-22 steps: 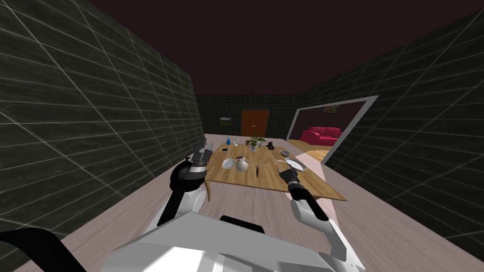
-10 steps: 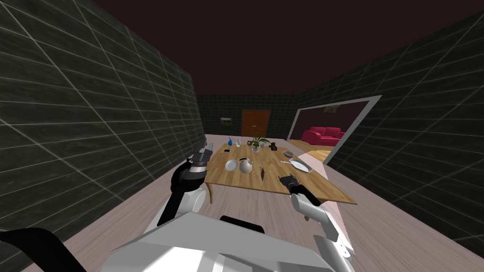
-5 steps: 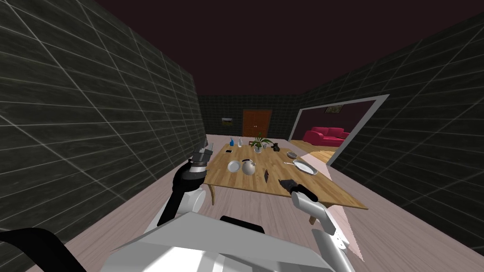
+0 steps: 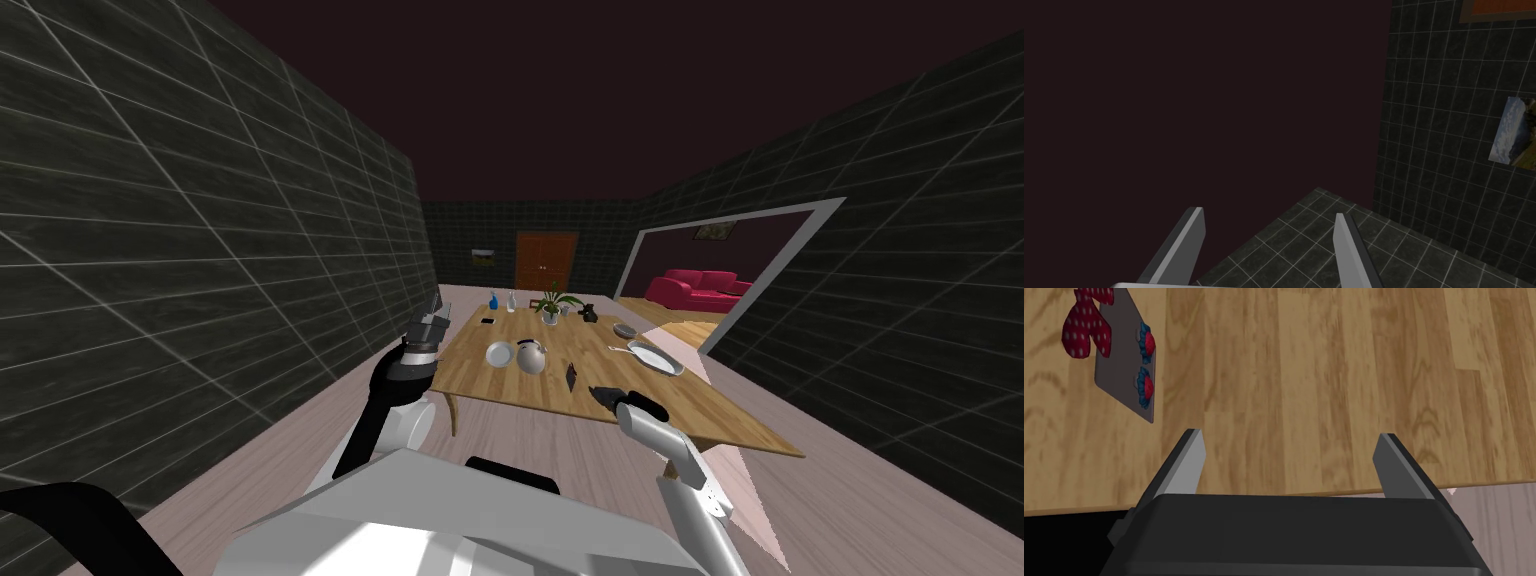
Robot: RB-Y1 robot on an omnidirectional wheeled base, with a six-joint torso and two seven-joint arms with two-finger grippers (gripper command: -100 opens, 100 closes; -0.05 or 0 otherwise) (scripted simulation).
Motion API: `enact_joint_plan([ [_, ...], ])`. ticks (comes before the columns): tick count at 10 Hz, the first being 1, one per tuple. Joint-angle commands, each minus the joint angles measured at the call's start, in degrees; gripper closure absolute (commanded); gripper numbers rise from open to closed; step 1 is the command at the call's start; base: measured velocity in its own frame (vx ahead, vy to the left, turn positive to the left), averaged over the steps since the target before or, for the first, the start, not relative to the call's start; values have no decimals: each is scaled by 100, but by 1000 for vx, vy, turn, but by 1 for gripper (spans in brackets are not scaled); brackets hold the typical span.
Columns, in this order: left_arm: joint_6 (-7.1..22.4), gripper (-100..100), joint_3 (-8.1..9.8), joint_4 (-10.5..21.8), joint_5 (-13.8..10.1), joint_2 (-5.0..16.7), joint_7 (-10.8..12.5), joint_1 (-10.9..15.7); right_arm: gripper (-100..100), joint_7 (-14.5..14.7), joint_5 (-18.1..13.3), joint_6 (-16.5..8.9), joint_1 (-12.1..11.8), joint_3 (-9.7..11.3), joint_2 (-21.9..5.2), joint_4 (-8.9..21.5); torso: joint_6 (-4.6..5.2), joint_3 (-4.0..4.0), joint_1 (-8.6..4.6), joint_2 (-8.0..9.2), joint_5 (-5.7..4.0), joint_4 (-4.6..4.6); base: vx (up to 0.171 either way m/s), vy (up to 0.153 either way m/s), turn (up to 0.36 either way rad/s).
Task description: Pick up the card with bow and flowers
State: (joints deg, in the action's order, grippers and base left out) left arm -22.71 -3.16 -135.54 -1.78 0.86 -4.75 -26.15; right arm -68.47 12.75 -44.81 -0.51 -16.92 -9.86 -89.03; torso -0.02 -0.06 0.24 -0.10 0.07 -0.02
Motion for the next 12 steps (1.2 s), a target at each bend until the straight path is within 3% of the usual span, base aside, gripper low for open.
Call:
enact_joint_plan([
  [1, 0, 0, 0, 0, 0, 0, 0, 0, -100, -267, 51, -286, 102, -102, 2, 176, 0, 0, 0, 0, 0, 0, 43, 102, 70],
  [2, 0, 0, 0, 0, 0, 0, 0, 0, -100, -267, 51, -364, 102, -102, 2, 176, 0, -3, 11, -5, 2, -1, 36, 70, 6],
  [4, 0, 0, 0, 0, 0, 0, 0, 0, -100, -565, 89, -717, 234, -222, 16, 384, 1, -2, -3, -4, 0, -1, 35, 65, 42],
  [5, 0, 0, 0, 0, 0, 0, 0, 0, -100, -565, 89, -750, 234, -222, 16, 384, 0, -3, 4, -5, 1, -1, 28, 62, 17],
  [9, 0, 0, 0, 0, 0, 0, 0, 0, -100, -985, 142, -1289, 426, -397, 35, 665, 1, -4, -2, -6, 1, -2, 44, 59, 44],
  [11, 0, 0, 0, 0, 0, 0, 0, 0, -100, -990, 153, -1310, 421, -406, 33, 658, 1, -5, -5, -9, 0, -2, 38, 36, 21],
  [12, 0, 0, 1, 0, 0, 0, 0, 0, 0, -1009, 151, -1334, 424, -408, 36, 658, 3, -1, -15, 0, -2, -1, 0, 0, 0],
])
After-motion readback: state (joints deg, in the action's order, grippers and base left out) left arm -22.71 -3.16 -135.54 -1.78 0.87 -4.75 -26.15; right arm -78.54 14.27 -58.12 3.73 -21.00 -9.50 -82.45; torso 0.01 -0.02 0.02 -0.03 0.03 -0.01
